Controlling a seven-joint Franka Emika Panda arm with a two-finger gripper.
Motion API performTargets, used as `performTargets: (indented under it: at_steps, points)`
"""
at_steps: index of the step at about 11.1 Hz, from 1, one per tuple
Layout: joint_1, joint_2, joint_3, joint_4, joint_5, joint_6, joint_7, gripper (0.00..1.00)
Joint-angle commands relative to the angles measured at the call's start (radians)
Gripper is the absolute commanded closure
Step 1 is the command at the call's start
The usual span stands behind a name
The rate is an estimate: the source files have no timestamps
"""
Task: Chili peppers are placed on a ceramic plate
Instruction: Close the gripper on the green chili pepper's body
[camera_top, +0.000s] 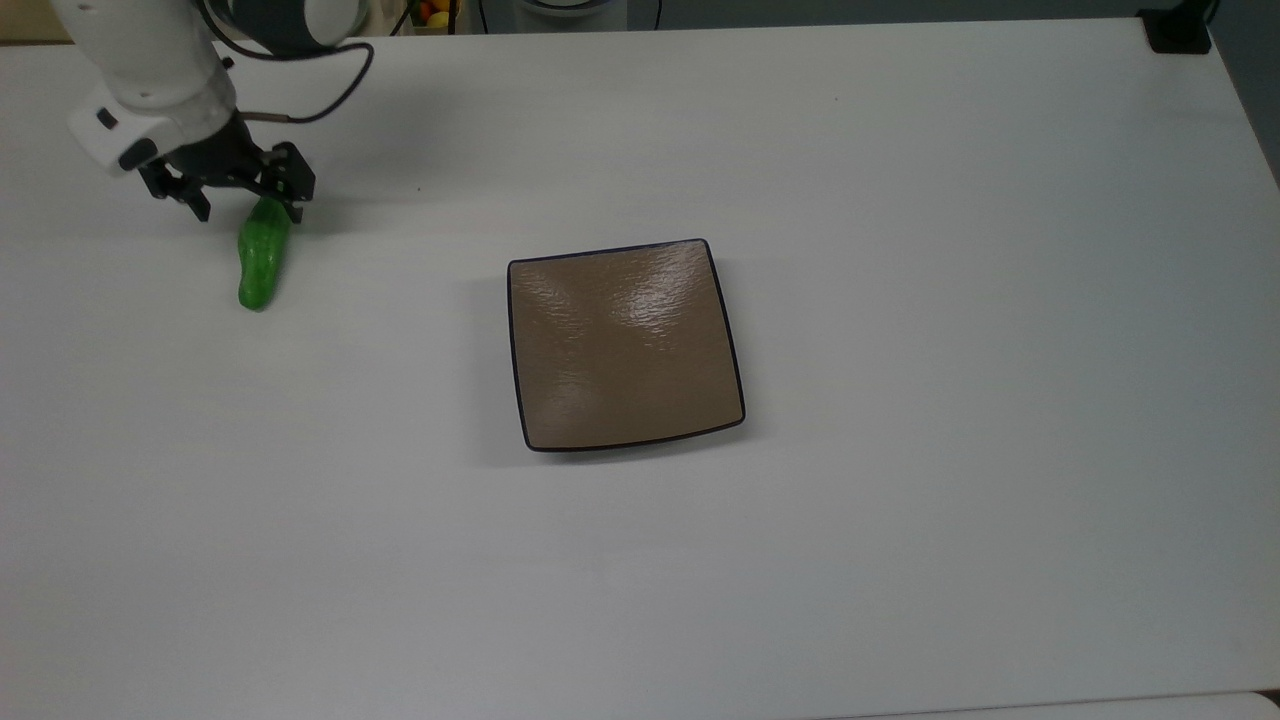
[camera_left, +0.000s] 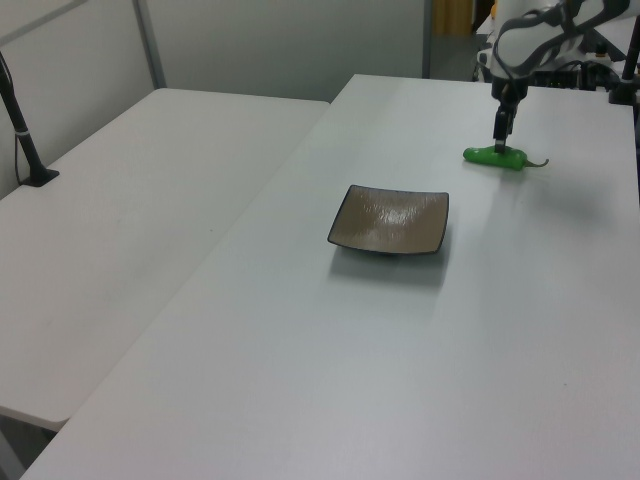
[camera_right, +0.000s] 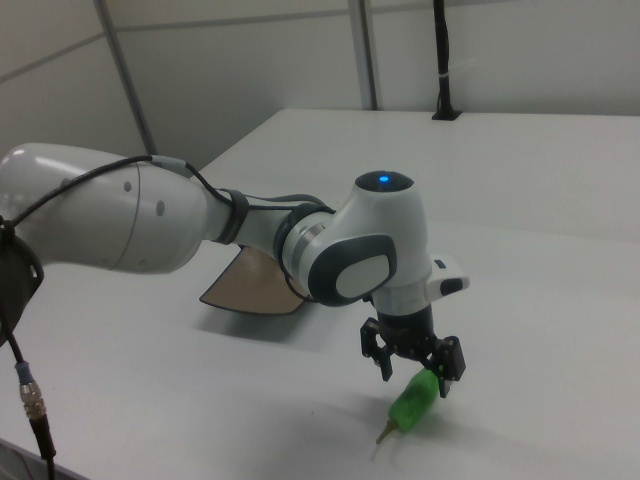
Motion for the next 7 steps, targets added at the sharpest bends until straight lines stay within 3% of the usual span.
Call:
performTargets:
  at_steps: [1,4,7]
  points:
    - [0.013,0.014,-0.004,-0.030,-0.014,0.053,0.000,0.00]
    - [0.016,0.026,-0.004,-0.033,-0.014,0.077,-0.006,0.00]
    - [0.019,0.034,-0.004,-0.039,-0.015,0.079,-0.011,0.09]
